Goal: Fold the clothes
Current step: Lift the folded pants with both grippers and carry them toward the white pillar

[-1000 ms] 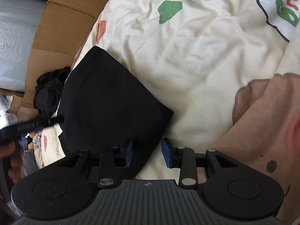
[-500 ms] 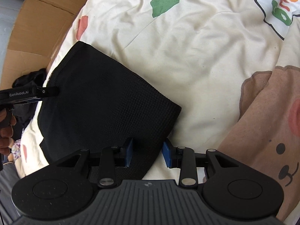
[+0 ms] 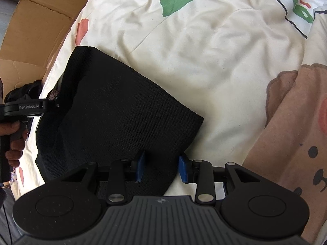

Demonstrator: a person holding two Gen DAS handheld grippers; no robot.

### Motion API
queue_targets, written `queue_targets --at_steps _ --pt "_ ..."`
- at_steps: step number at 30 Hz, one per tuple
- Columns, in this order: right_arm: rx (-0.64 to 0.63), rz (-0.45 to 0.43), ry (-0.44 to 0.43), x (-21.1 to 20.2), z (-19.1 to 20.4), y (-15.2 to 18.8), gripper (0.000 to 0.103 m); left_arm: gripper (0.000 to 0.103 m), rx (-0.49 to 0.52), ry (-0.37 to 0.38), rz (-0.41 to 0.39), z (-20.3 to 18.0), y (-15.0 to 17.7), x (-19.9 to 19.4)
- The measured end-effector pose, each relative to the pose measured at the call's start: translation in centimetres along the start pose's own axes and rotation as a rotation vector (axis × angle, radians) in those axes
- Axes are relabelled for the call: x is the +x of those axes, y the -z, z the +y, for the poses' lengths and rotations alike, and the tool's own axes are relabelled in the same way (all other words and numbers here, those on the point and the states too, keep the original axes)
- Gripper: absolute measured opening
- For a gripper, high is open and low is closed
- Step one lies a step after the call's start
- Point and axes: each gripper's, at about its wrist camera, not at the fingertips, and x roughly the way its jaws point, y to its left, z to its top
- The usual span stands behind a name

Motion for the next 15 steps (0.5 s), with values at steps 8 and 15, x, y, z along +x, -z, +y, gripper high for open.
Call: queue_targets --at_steps 8,15 --pt "-0.019 -0.02 -0.027 -0.6 0.4 -0.4 0.02 0.034 -0.095 0.083 -0.097 1.7 2.0 -2.1" --pt "-0.111 -0.074 -0.073 -2.3 0.9 -1.2 0.011 0.031 -0.199 0.081 -0.259 2.0 5.3 -5.3"
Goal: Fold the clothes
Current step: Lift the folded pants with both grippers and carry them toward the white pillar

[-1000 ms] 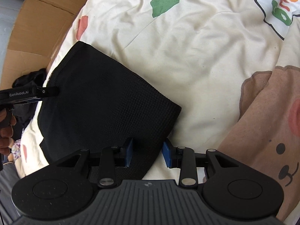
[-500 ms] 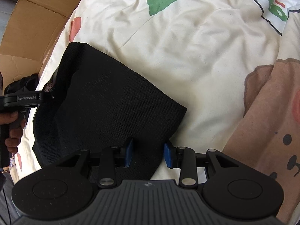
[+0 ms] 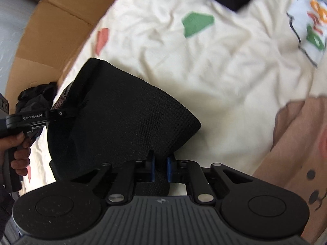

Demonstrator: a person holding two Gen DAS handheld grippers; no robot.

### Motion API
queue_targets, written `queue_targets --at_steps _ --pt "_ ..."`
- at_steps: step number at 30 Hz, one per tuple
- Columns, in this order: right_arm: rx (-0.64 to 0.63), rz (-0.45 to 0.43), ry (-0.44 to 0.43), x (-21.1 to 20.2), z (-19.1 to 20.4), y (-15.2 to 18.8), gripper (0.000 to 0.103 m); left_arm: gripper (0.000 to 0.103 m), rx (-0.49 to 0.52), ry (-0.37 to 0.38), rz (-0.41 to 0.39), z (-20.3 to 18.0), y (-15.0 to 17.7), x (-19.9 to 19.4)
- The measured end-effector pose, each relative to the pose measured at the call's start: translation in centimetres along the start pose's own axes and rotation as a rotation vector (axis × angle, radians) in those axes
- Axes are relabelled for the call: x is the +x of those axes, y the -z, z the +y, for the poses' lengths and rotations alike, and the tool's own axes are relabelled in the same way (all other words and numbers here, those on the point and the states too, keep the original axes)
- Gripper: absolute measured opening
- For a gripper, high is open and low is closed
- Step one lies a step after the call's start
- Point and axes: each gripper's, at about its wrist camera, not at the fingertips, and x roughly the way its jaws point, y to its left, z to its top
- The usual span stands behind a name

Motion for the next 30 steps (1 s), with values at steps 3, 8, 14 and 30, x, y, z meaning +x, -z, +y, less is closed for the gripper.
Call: queue_targets --at_steps 3,8,14,30 --pt "-0.042 -0.042 -0.012 -0.9 0.7 -0.7 0.01 0.031 -0.042 0.002 -0.055 0.5 0.1 -1.7" --pt "-0.121 -0.048 -0.032 -1.5 2.6 -3.7 0.01 0.031 -0.144 -0.047 -0.164 0.4 1.5 -4.8" --pt "-0.265 0.041 -0.03 -0.4 5.8 -7.8 0.009 0.03 -0.308 -0.176 -0.26 -0.6 4.1 -7.8" --pt "-0.657 -0.035 0.029 -5.3 14.8 -8.7 0.009 0.028 -0.469 -0.452 -0.366 -7.3 7.6 -15.5"
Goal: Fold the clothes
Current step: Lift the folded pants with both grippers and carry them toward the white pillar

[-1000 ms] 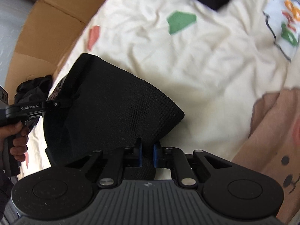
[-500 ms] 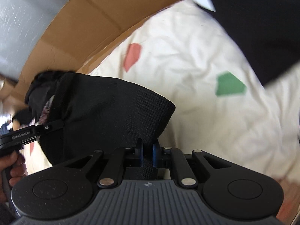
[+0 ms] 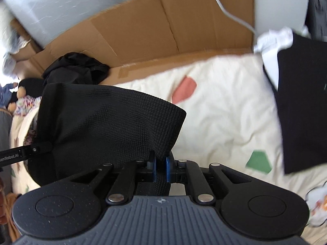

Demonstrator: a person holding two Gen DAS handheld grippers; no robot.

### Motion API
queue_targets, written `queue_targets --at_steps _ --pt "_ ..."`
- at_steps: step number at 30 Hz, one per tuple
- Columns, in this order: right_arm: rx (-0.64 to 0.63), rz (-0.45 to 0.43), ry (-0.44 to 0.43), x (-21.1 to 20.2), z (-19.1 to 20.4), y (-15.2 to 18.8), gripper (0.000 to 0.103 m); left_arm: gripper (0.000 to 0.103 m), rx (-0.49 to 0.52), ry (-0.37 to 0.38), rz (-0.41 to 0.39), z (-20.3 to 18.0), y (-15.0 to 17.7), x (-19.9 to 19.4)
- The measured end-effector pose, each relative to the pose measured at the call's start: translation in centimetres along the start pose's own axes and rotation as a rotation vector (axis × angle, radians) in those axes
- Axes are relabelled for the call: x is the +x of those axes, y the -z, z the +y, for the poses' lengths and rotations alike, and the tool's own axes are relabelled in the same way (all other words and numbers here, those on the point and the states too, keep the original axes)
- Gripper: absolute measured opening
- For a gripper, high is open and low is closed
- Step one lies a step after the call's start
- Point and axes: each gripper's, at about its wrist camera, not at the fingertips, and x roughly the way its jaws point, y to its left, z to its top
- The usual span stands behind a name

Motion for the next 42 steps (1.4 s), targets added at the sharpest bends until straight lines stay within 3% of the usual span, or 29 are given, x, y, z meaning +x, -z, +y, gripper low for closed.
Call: queue_targets --at_steps 5,9,24,35,42 --pt "-0.085 -0.061 0.038 -3.5 0.7 -1.3 0.009 0.028 -0.03 -0.041 -0.053 -2.3 0.8 -2.7" --pt "-0.113 -0.119 0.081 -6.7 0.0 -1.8 0.009 0.028 -0.038 -0.021 -0.099 -4.8 1.3 -5.0" --pt "-0.133 -0.277 0.219 -18.0 -8.0 -2.4 0.009 0.028 -0.028 0.066 -0.195 -17.2 3.0 -10.1" --pt "-0.07 -0.321 0.327 -23.2 -17.0 -2.8 0.009 0.028 0.036 0.135 -0.204 -27.8 3.2 -10.1" --pt "-0.069 -0.318 0.385 -24.0 -21.9 -3.8 0.009 0.028 0.046 0.182 -0.187 -33.0 3.3 -7.2"
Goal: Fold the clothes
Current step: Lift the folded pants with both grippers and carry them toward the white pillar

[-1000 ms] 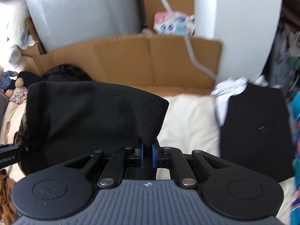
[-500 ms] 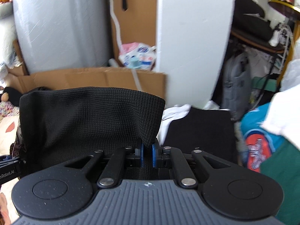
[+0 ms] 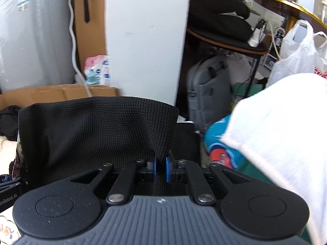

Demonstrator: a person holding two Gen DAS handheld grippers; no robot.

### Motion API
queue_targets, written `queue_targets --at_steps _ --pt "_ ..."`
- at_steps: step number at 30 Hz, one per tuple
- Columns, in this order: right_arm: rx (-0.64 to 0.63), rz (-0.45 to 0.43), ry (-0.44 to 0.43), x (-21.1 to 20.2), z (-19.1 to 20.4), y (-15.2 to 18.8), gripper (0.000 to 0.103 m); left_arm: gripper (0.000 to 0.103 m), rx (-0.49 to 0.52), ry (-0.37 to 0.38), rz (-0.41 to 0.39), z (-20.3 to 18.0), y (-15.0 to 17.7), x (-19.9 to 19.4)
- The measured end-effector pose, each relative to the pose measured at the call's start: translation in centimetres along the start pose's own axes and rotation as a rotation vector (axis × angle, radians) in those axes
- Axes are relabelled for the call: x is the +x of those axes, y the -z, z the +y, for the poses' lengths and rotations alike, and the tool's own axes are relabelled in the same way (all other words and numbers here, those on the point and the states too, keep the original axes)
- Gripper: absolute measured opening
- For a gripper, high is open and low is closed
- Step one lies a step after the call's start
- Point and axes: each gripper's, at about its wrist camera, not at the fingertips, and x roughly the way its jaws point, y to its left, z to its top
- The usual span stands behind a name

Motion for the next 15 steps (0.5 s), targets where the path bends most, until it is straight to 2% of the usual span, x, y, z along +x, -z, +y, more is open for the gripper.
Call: queue_targets --at_steps 6,12,15 --pt "-0.039 0.008 0.042 3.1 -3.0 -1.1 0.009 0.028 0.003 0.051 0.023 -2.6 0.1 4.9" --pt "-0.077 0.029 0.074 8.5 -5.6 -3.3 0.009 0.028 0.013 0.102 0.044 -4.3 -1.2 10.7" --pt "-0.116 0.056 0.075 12.9 -6.5 -4.6 0.009 0.028 0.019 0.097 0.062 -4.9 -2.6 15.0"
